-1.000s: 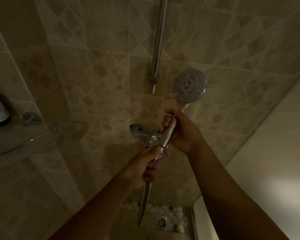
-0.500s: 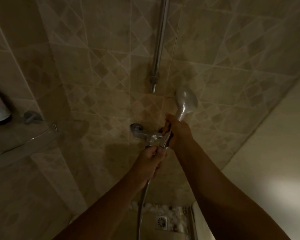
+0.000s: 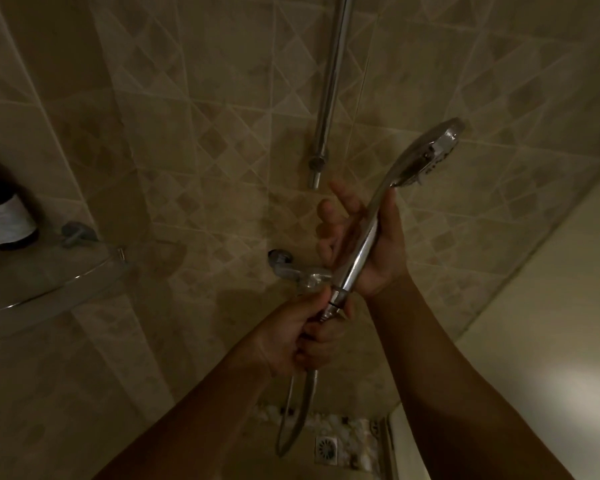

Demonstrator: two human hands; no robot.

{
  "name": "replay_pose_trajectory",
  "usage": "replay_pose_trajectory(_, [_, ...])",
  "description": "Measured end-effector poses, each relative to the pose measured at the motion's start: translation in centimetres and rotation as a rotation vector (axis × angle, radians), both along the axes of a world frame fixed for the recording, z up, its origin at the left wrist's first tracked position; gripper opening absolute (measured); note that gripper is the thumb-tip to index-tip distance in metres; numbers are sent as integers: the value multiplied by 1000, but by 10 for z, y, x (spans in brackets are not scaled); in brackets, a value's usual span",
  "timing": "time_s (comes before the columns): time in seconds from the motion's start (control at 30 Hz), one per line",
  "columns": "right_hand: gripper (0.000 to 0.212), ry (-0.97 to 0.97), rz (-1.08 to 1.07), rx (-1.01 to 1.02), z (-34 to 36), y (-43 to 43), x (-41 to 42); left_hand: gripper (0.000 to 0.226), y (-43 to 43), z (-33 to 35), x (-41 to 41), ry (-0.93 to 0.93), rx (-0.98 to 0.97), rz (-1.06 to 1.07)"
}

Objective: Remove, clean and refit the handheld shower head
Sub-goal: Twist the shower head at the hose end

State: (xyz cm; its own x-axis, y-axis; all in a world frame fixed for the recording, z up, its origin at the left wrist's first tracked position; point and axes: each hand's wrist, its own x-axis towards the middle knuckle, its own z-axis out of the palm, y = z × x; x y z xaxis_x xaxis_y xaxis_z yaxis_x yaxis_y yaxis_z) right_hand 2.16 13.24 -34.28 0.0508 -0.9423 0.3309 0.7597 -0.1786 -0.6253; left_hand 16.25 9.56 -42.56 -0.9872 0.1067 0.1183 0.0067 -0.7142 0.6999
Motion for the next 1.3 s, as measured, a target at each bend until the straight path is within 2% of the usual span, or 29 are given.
replay_pose_trajectory(0.07, [48, -16, -5, 24, -5, 0, -4, 36, 2, -1, -1, -59, -47, 85])
replay_pose_trajectory(0.13, [38, 15, -99, 159, -10, -2, -7, 34, 5, -5, -3, -153, -104, 221])
replay_pose_trajectory(0.2, [29, 101, -329, 413, -17, -6, -6, 31, 9, -10, -5, -256, -184, 385])
replay_pose_trajectory(0.27, [24, 181, -627, 641, -28, -10, -2, 29, 12, -18, -10, -361, -409, 604])
replay_pose_trajectory(0.33, [26, 181, -834, 723, -38, -12, 3, 27, 18, -25, -15, -423, -648, 787])
replay_pose_trajectory(0.37, [27, 171, -868, 732, -40, -11, 4, 26, 20, -27, -16, -427, -691, 823])
replay_pose_trajectory(0.4, [27, 167, -848, 728, -40, -9, 4, 25, 22, -27, -16, -424, -680, 819])
replay_pose_trajectory(0.47, [27, 136, -671, 673, -34, -2, 0, 25, 20, -24, -13, -402, -542, 732])
replay_pose_trajectory(0.57, [33, 22, -368, 446, -24, 9, -10, 30, 11, -13, -5, -316, -279, 528])
replay_pose_trajectory(0.67, [43, -1, -150, 215, -13, 15, -13, 35, 11, -1, -2, -195, -65, 236])
replay_pose_trajectory(0.77, [45, 27, -15, 57, -6, 16, -11, 35, 14, 4, -1, -72, 34, 57])
replay_pose_trajectory(0.83, [40, 36, -3, 43, -6, 15, -10, 36, 15, 3, -2, -85, -16, 114])
replay_pose_trajectory(0.9, [30, 86, -110, 144, -7, 12, -11, 36, 15, 0, -5, -178, -137, 278])
replay_pose_trajectory(1.03, [10, 142, -601, 663, -22, -1, -6, 26, 21, -12, -12, -359, -490, 646])
replay_pose_trajectory(1.1, [17, 158, -824, 801, -34, -6, 0, 23, 23, -19, -16, -418, -770, 845])
replay_pose_trajectory(1.17, [21, 145, -827, 859, -38, -6, 5, 22, 22, -22, -17, -455, -930, 928])
replay_pose_trajectory(1.23, [21, 89, -658, 837, -33, -3, 5, 24, 20, -21, -14, -434, -823, 883])
replay_pose_trajectory(1.3, [19, 39, -466, 722, -25, 0, 3, 26, 14, -17, -8, -406, -565, 780])
